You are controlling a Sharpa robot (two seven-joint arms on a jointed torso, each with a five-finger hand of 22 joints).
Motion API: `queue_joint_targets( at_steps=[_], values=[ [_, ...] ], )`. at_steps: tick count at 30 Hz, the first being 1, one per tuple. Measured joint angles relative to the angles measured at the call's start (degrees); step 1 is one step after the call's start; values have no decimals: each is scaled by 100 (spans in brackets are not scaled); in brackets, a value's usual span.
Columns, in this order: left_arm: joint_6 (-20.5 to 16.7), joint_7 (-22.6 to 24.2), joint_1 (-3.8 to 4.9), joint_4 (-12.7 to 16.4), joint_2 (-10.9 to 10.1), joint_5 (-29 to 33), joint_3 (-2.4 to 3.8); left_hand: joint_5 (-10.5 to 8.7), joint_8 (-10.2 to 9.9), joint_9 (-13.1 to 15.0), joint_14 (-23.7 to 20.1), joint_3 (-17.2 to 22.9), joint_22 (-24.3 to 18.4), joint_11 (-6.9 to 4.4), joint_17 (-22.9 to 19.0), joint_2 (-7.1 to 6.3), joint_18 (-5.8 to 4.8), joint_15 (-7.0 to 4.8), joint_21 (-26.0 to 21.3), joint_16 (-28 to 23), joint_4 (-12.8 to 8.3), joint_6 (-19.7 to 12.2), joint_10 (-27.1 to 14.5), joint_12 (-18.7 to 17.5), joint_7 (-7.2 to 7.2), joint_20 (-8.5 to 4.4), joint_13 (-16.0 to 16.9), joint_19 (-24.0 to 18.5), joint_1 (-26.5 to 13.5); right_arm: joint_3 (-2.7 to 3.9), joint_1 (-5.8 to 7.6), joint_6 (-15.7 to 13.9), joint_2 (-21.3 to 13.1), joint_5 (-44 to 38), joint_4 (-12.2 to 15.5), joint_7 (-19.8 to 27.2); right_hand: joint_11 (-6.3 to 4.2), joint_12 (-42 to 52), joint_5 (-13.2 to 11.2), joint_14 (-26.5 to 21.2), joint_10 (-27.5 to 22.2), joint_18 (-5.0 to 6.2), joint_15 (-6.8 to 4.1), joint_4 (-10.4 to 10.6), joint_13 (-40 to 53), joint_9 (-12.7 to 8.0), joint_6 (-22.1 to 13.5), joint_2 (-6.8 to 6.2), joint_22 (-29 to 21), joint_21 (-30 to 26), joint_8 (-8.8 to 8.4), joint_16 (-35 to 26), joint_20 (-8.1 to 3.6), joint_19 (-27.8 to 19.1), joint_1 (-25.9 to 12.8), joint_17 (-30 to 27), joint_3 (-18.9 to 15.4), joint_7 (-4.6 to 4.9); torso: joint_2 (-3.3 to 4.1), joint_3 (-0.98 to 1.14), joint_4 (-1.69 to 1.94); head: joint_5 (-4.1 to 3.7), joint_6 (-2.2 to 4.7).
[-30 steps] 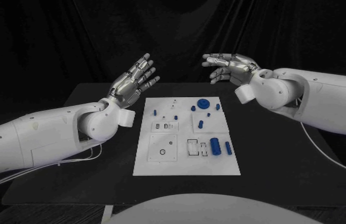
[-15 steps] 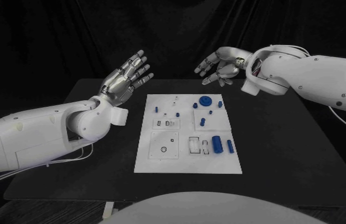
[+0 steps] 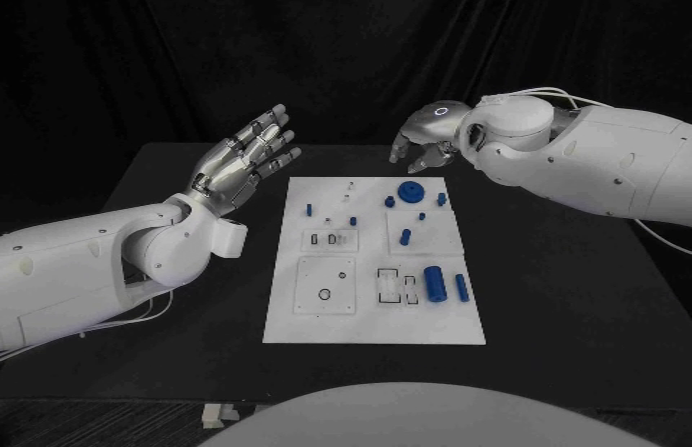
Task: Assemble the parts on the task board
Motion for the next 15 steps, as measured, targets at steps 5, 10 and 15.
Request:
queue_joint_targets(
  at_steps=[5,10,15],
  values=[
    [64,1,0,-46,5,-71,1,54,0,0,0,31,0,-19,0,3,0,0,0,0,0,0,-19,-23,40,0,0,0,66,0,-153,-126,139,-268,-213,85,-34,-93,234,-21,89,0,-21,-162,0,13,133,-97,147,95,-39,226,0,0,164,178,371,30,30,-15,50,-48,-1],
    [122,1,0,-45,2,-111,1,84,0,-1,0,47,-1,-34,0,5,0,0,0,22,-15,1,-34,-23,81,0,0,0,111,0,-283,-262,226,-390,-402,189,-8,-129,-19,-41,201,0,-40,-120,1,13,190,-161,268,171,-100,376,0,0,100,280,598,25,13,-27,43,-2,-1],
    [180,2,0,-58,20,-136,1,116,0,-1,0,90,-1,-47,-1,34,-1,0,0,26,-27,21,-22,-23,101,0,-1,0,140,0,-399,-440,310,-461,-556,295,12,-129,-520,-41,421,1,-40,135,16,37,285,-379,424,262,-101,534,0,0,-273,427,613,40,-27,-30,31,21,-1]
  ],
)
